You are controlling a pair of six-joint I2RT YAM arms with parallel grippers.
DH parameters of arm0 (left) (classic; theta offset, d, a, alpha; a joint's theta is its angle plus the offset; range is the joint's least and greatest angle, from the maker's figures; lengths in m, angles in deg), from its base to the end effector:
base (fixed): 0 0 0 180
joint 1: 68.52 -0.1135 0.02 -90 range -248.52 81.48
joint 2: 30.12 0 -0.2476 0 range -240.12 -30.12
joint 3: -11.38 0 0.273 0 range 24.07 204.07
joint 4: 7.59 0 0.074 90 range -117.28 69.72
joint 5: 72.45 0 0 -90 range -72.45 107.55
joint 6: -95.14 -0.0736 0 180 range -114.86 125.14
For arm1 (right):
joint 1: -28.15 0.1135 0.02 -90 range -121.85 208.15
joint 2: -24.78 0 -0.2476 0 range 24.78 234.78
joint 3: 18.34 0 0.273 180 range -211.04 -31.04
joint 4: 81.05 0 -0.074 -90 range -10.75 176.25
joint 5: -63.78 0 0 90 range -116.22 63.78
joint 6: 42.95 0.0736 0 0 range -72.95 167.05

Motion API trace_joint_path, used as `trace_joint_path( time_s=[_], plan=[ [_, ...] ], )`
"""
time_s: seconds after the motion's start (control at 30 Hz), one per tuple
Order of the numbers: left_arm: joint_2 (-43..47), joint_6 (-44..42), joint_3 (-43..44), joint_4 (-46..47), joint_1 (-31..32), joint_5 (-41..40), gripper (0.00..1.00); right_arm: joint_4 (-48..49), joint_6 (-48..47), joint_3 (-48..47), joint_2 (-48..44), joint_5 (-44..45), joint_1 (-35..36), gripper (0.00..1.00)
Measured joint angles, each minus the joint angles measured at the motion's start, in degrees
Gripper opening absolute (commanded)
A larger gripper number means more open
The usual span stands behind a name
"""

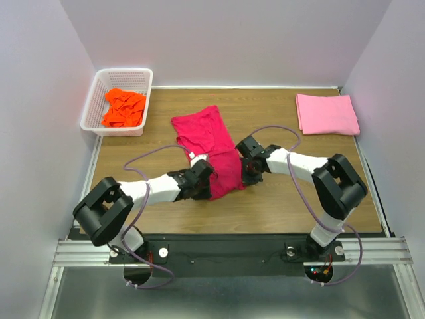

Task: Fold and stack the t-shirts
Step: Fold the tshirt

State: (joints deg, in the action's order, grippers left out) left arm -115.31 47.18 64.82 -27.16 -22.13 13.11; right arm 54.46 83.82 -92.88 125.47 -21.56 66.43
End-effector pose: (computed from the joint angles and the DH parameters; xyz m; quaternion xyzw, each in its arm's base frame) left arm 0.2273 -0.2303 0.1015 0.0230 0.9427 -0.2046 0.2627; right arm 0.2862 0.2182 0.0975 -0.0061 0.9850 0.0706 0.1577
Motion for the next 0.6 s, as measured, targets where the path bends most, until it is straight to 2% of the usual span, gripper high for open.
trace_joint_path(
  time_s=[0.23, 0.47, 0.6],
  plan=[
    [8.4, 10.7, -7.1, -2.9, 8.7, 3.3, 0.0, -6.2, -0.7, 8.4, -8.0, -2.2, 0.1, 0.01],
    [16.2, 17.8, -9.4, -10.0, 11.0, 4.3, 0.0, -15.7, -1.0, 10.9, -11.5, -1.2, 0.8, 0.01],
    [18.9, 19.8, -6.5, -14.1, 11.3, 3.2, 0.0, -20.3, -1.4, 7.7, -12.6, 0.8, 0.9, 0.01]
  ],
)
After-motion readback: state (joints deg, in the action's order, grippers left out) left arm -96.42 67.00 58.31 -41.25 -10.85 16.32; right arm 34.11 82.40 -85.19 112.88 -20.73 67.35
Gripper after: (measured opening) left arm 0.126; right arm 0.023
